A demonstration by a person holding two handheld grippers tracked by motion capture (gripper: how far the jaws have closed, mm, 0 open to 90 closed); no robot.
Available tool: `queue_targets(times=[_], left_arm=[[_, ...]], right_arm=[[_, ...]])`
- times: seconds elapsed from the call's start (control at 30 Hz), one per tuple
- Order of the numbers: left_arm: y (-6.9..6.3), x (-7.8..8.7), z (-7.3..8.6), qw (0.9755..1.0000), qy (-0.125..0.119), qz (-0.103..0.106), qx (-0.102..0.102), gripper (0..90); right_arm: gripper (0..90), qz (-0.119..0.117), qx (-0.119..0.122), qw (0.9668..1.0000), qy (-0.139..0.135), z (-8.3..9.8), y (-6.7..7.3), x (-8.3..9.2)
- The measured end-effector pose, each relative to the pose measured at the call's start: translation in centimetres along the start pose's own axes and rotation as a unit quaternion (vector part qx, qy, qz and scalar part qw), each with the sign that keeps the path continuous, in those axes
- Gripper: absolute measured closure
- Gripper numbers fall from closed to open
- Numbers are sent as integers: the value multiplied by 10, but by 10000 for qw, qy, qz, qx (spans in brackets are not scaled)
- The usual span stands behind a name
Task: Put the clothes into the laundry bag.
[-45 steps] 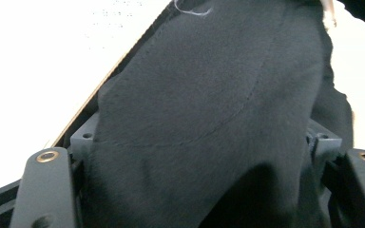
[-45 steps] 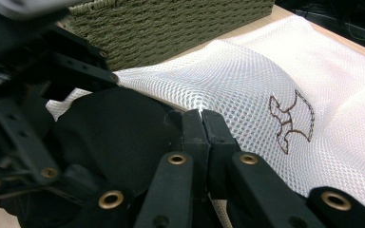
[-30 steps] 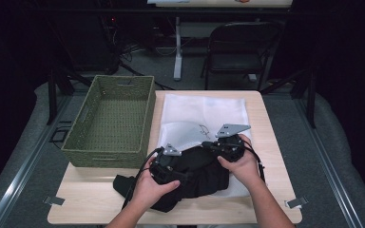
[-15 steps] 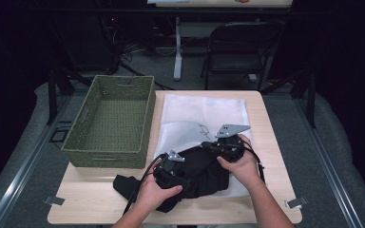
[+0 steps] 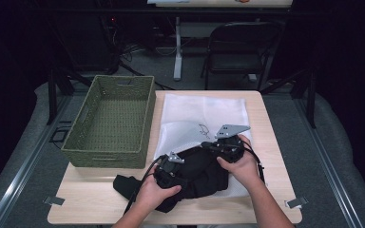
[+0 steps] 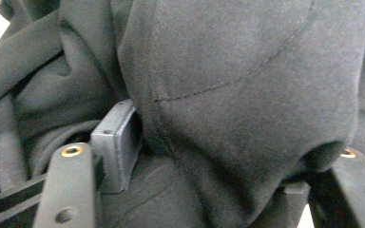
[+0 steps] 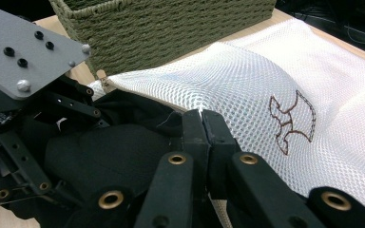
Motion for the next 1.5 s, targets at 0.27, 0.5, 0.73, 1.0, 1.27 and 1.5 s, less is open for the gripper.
queue_targets(times=[0.27,0.5,0.73,1.0,1.27,1.5], left_arm=[[2,-1,0,9999,-94,-86,42,411],[2,-3,0,9997,-193,-118,25,471],[1,-2,-1,9997,-185,-123,135,564],[1,2,-10,9993,-260,-152,214,691],[1,0,-24,9988,-363,-164,276,712],[3,-2,-36,9987,-360,-246,254,718]], right_arm=[[892,-1,42,10000,4,0,2,0],[891,-11,49,10000,14,0,4,-1],[891,-18,45,10000,14,0,5,-1],[891,-44,82,10000,23,-1,8,-2],[892,-58,90,9999,-11,-3,9,-1],[892,-79,96,9999,-25,-4,11,0]])
Point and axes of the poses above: each handheld gripper's, and its own axes: x roughly backward along the jaws, z roughly out of its underside, y roughly to its left, the point moved 10 cm from there along -x, roughly forward along the jaws, and after that the axes turned 2 degrees about -z, right-handed, at the moved point
